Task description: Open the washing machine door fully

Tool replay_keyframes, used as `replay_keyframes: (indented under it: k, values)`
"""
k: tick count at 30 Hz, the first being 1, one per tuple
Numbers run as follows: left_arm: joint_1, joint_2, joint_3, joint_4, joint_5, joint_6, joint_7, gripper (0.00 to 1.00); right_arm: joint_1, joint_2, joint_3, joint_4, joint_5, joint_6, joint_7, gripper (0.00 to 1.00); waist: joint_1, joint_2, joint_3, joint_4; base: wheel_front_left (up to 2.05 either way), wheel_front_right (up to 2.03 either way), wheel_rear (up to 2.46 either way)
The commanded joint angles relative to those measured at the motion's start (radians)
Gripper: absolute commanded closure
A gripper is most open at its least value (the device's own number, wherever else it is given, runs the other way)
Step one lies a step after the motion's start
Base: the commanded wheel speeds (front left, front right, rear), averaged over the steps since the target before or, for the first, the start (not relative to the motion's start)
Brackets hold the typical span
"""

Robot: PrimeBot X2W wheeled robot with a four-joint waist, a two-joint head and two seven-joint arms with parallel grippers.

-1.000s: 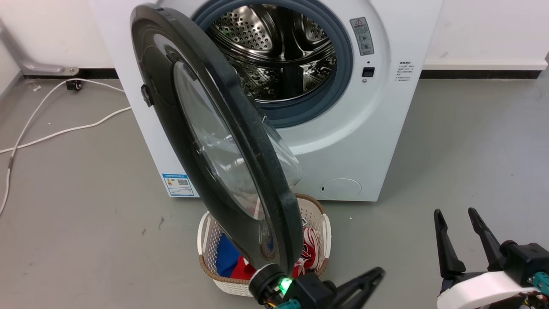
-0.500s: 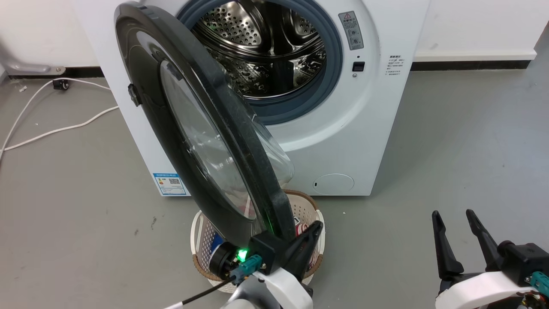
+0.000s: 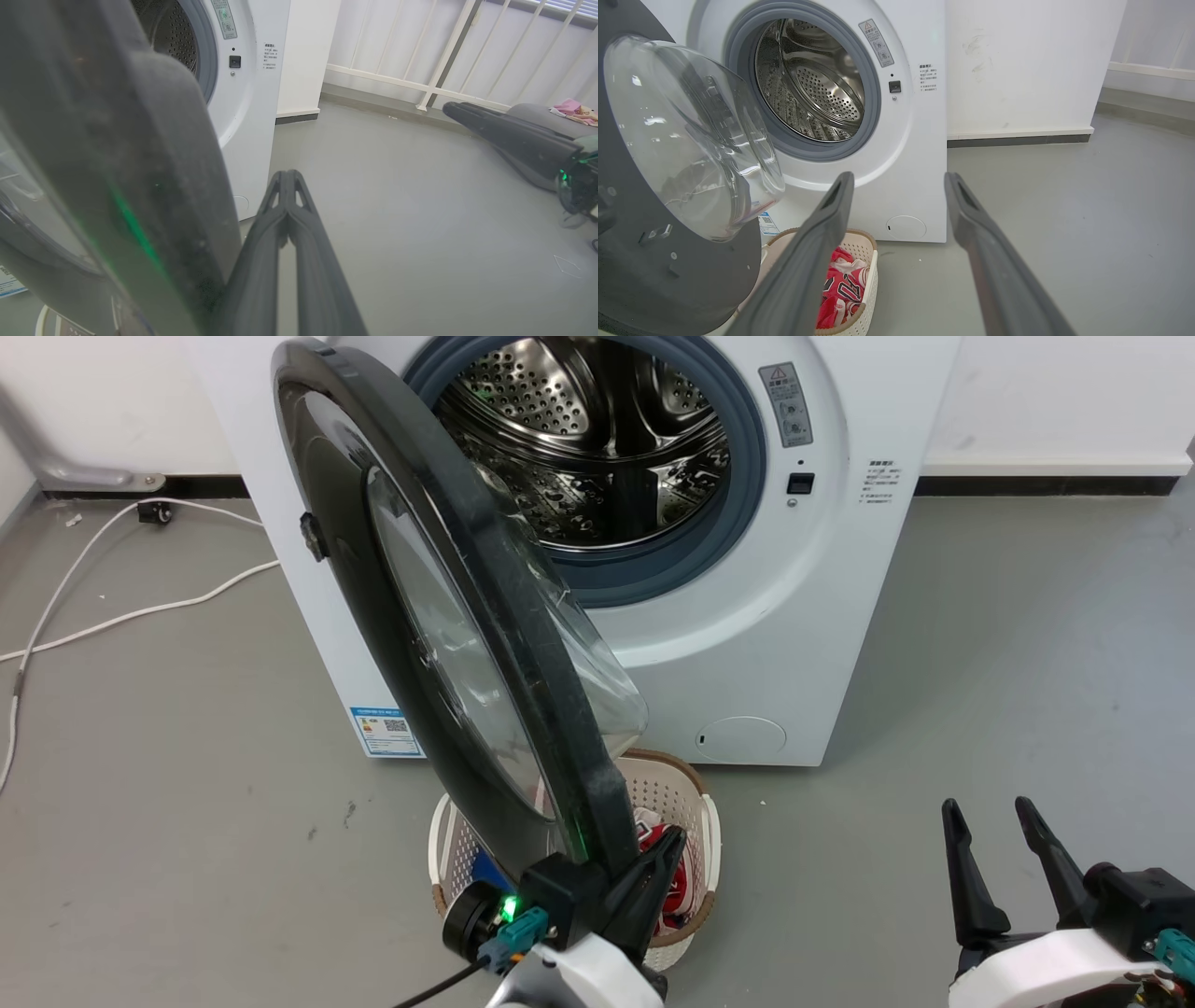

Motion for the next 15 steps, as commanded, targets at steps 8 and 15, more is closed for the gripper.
replay_keyframes:
  k: [8, 15]
  values:
    - [0.075, 0.070, 0.018, -0.073, -0.006, 0.030, -0.004, 1.00, -0.011, 0.005, -0.001, 0.006, 0.005, 0.000, -0.002, 0.00, 0.0000, 0.0000, -0.003, 0.044, 0.00, 0.00, 0.00]
    - [0.119, 0.095, 0.005, -0.165, 0.011, 0.055, 0.000, 1.00, -0.007, 0.005, -0.017, 0.000, 0.002, 0.000, -0.006, 0.00, 0.0000, 0.0000, 0.001, 0.111, 0.00, 0.00, 0.00]
